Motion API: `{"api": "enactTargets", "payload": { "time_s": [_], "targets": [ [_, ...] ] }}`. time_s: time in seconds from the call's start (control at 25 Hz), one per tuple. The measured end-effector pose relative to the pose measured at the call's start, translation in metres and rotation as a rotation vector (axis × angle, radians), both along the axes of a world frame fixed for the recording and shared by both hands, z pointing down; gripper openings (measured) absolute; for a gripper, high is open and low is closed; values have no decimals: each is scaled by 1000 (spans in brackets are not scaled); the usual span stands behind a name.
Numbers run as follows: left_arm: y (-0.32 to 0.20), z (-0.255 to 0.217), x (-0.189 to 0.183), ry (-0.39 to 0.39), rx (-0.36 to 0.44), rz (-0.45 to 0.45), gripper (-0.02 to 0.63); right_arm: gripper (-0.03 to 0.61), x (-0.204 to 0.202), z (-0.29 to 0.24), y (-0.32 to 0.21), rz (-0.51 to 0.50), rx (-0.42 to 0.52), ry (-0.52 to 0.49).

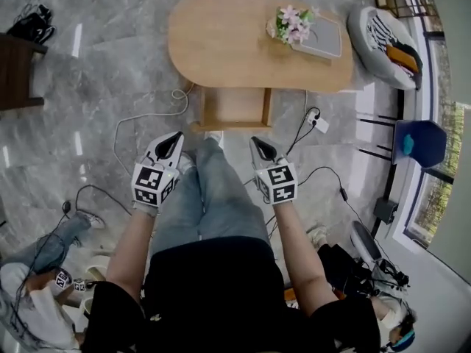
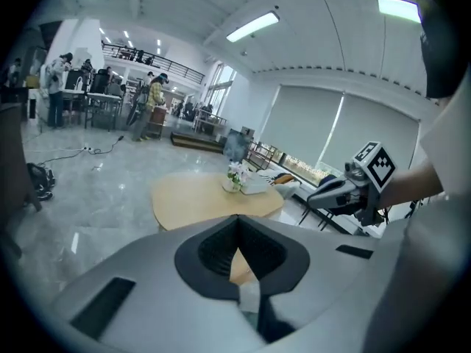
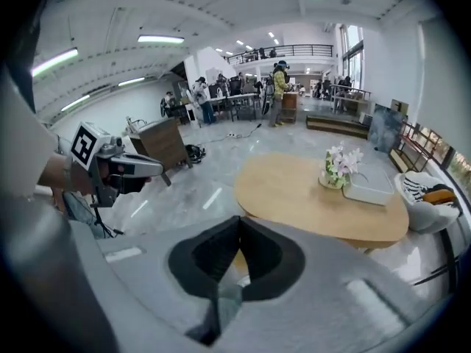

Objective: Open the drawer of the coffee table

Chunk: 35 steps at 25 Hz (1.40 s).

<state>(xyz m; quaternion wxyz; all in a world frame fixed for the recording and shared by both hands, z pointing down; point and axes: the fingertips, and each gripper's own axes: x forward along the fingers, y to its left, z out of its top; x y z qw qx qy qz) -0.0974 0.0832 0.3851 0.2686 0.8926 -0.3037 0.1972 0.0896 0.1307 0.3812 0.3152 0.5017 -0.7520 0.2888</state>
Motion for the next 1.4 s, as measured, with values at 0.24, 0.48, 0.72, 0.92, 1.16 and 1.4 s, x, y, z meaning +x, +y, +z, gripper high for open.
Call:
{"api": "enactTargets", "payload": {
  "time_s": [0.24, 0.48, 0.72, 0.92, 1.16, 1.4],
  "targets": [
    [7, -149, -24, 61, 171, 13, 14, -2, -38, -130, -6, -15, 152, -49],
    [28, -232, -29, 7, 269, 50, 14, -2, -58, -227, -3, -37, 278, -92],
    [42, -293, -31, 5, 354, 50, 14, -2, -74, -295, 5, -64, 390, -113],
    [49, -334, -27, 35, 418, 50, 14, -2, -81, -319, 14, -83, 433, -129],
    [53, -357, -34, 32, 451, 16, 14, -2, -91, -346, 22, -116, 503, -114],
    [57, -365, -46, 22, 459, -21, 14, -2, -96, -365, 25, -101, 544, -146]
  ]
}}
